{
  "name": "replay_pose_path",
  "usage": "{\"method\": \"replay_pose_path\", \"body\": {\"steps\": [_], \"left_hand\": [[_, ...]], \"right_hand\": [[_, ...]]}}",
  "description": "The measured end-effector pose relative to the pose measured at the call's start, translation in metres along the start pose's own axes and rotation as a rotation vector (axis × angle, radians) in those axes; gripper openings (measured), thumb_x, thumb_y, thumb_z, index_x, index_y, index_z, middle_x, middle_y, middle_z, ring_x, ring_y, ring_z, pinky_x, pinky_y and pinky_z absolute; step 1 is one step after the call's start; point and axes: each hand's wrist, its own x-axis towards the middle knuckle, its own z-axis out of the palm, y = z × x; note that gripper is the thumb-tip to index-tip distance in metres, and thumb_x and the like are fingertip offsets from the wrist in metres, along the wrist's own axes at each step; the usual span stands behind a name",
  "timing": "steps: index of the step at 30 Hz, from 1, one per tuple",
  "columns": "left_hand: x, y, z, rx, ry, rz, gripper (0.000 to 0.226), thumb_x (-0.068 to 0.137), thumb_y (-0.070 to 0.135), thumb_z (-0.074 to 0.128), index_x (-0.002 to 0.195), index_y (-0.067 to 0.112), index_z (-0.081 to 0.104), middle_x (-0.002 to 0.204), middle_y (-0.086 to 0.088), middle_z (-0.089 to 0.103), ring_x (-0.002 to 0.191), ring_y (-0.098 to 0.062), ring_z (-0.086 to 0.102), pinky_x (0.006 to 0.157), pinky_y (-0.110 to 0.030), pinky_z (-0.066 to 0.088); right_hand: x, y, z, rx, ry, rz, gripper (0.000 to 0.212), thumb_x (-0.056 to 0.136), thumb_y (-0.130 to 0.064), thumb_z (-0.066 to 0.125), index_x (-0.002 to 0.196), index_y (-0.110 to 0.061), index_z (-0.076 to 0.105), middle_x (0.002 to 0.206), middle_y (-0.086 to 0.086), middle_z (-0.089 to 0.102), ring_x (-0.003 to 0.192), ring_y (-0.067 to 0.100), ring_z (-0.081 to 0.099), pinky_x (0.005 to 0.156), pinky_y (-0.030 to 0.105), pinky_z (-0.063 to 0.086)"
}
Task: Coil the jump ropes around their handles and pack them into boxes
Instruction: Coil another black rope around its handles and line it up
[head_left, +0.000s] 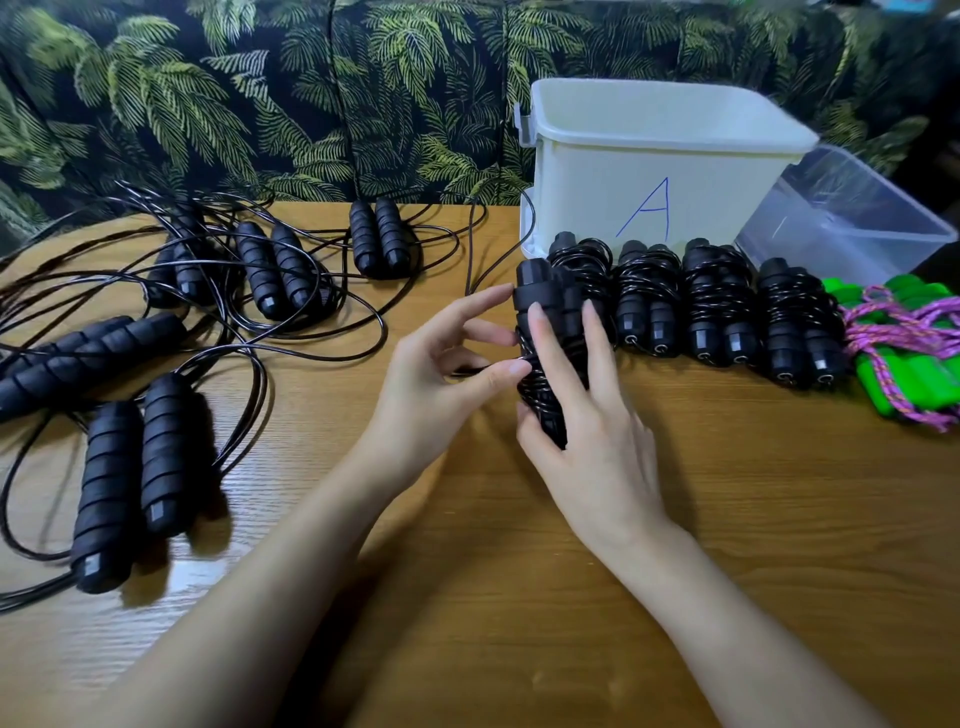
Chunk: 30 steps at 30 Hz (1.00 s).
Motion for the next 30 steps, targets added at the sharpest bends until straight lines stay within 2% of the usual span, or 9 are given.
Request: {"method": "replay_pose_path", "body": {"steps": [7,9,11,15,18,20,23,26,30], "left_hand": [[0.003,0.0,-0.007,-0.072,-0.019,-0.081,0.063,0.076,0.015,0.076,0.135,0.019,0.054,0.101,0.002,0.069,0.088,-0.007,0.064,0.08,-0.023,0.052],[0.003,0.002,-0.008,-0.105,-0.028,-0.106,0.068,0.074,0.016,0.073,0.138,0.019,0.051,0.103,0.004,0.069,0.088,-0.006,0.065,0.078,-0.023,0.053],[0.003,0.003,-0.008,-0.133,-0.054,-0.118,0.073,0.074,0.014,0.072,0.143,0.017,0.045,0.109,0.002,0.069,0.09,-0.007,0.065,0.078,-0.023,0.053],[0.003,0.003,-0.01,-0.177,-0.109,-0.15,0.076,0.078,0.011,0.072,0.146,0.022,0.041,0.117,-0.002,0.069,0.095,-0.012,0.063,0.083,-0.026,0.053],[0.003,0.003,-0.012,-0.183,-0.097,-0.165,0.075,0.076,0.01,0.079,0.141,0.027,0.046,0.114,0.003,0.071,0.093,-0.016,0.059,0.084,-0.027,0.054],[0.004,0.003,-0.011,-0.185,-0.039,-0.176,0.076,0.071,0.013,0.08,0.139,0.023,0.049,0.114,0.001,0.071,0.093,-0.017,0.061,0.082,-0.026,0.055],[0.004,0.0,-0.009,-0.124,0.054,-0.162,0.074,0.065,0.018,0.088,0.132,0.02,0.057,0.115,0.0,0.071,0.094,-0.015,0.069,0.079,-0.026,0.055],[0.004,0.002,-0.01,-0.066,0.082,-0.139,0.069,0.063,0.022,0.088,0.127,0.021,0.062,0.113,0.005,0.071,0.088,-0.008,0.069,0.076,-0.024,0.055],[0.004,0.005,-0.013,-0.061,0.036,-0.152,0.07,0.065,0.025,0.087,0.13,0.023,0.06,0.114,0.006,0.07,0.085,-0.004,0.066,0.076,-0.021,0.053]], "right_hand": [[0.0,0.002,-0.001,0.156,-0.015,-0.028,0.077,0.089,-0.038,0.051,0.15,-0.056,0.006,0.166,-0.008,0.007,0.131,0.02,0.051,0.075,0.035,0.054],[0.001,0.003,0.0,0.265,0.003,-0.055,0.076,0.09,-0.036,0.053,0.152,-0.053,0.012,0.166,-0.007,0.011,0.136,0.0,0.038,0.092,0.022,0.047],[0.003,0.003,0.003,0.379,0.004,-0.075,0.072,0.09,-0.034,0.054,0.152,-0.044,0.018,0.165,-0.003,0.017,0.139,-0.014,0.023,0.104,0.006,0.028],[0.004,0.002,0.001,0.575,-0.069,-0.078,0.069,0.09,-0.024,0.054,0.151,-0.033,0.023,0.162,0.004,0.026,0.149,0.004,0.021,0.114,0.011,0.02],[0.004,0.001,0.0,0.621,-0.092,-0.093,0.073,0.089,-0.009,0.059,0.151,-0.028,0.025,0.161,0.002,0.028,0.149,0.006,0.023,0.117,0.016,0.021],[0.005,0.0,0.002,0.595,-0.088,-0.093,0.076,0.087,-0.013,0.064,0.152,-0.026,0.026,0.16,0.0,0.03,0.147,0.005,0.025,0.116,0.015,0.023],[0.006,0.0,0.004,0.426,-0.017,-0.082,0.079,0.084,-0.038,0.067,0.153,-0.032,0.028,0.153,-0.004,0.036,0.136,-0.012,0.031,0.101,0.0,0.027],[0.006,0.002,0.006,0.466,0.003,-0.065,0.076,0.086,-0.028,0.068,0.154,-0.025,0.032,0.143,-0.003,0.045,0.129,-0.002,0.045,0.1,0.004,0.032],[0.007,0.007,0.005,0.524,0.006,-0.062,0.075,0.087,-0.018,0.067,0.153,-0.019,0.033,0.142,0.0,0.049,0.132,0.006,0.047,0.106,0.011,0.033]]}}
